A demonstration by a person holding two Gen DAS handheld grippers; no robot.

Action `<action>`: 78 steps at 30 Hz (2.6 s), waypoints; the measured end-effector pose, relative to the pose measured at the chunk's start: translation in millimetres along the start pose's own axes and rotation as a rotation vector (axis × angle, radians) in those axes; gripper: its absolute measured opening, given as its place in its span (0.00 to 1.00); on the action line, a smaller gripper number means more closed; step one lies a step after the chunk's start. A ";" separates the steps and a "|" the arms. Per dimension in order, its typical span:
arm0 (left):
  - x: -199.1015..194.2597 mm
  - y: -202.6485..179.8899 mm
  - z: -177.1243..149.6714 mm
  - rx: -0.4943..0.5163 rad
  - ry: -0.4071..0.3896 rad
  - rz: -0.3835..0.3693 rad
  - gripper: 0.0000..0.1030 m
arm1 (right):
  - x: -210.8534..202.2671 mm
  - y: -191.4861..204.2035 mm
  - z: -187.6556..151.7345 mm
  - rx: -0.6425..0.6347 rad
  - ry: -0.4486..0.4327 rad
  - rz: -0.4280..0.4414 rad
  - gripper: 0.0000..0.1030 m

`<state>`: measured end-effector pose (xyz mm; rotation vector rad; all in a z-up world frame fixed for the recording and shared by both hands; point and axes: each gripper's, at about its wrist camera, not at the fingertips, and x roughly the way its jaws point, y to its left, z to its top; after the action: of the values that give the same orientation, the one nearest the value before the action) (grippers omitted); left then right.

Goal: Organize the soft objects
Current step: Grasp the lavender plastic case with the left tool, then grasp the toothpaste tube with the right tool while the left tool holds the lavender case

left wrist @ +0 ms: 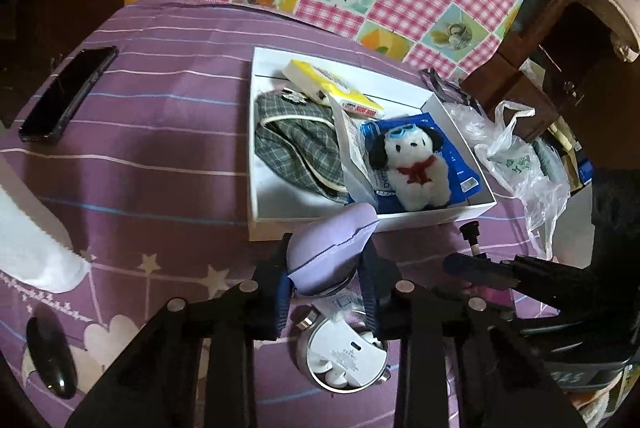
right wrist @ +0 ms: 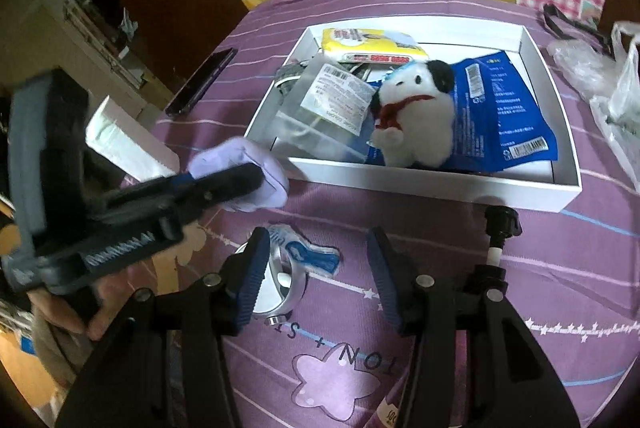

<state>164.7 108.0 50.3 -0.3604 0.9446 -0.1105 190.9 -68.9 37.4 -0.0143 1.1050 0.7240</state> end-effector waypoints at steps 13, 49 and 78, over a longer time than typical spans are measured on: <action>-12.0 12.7 2.8 -0.048 0.000 0.038 0.28 | 31.5 25.4 -14.5 -0.208 0.149 -0.125 0.51; 2.8 15.5 -4.7 -0.062 0.102 0.065 0.28 | 48.9 50.4 -12.9 -0.377 0.147 -0.153 0.09; -12.4 -1.4 0.2 -0.018 0.046 0.034 0.28 | -3.2 9.2 10.2 -0.101 0.052 0.065 0.06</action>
<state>157.7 109.9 60.4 -0.3598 0.9971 -0.0793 193.4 -59.8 47.9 -0.0840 1.1215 0.8411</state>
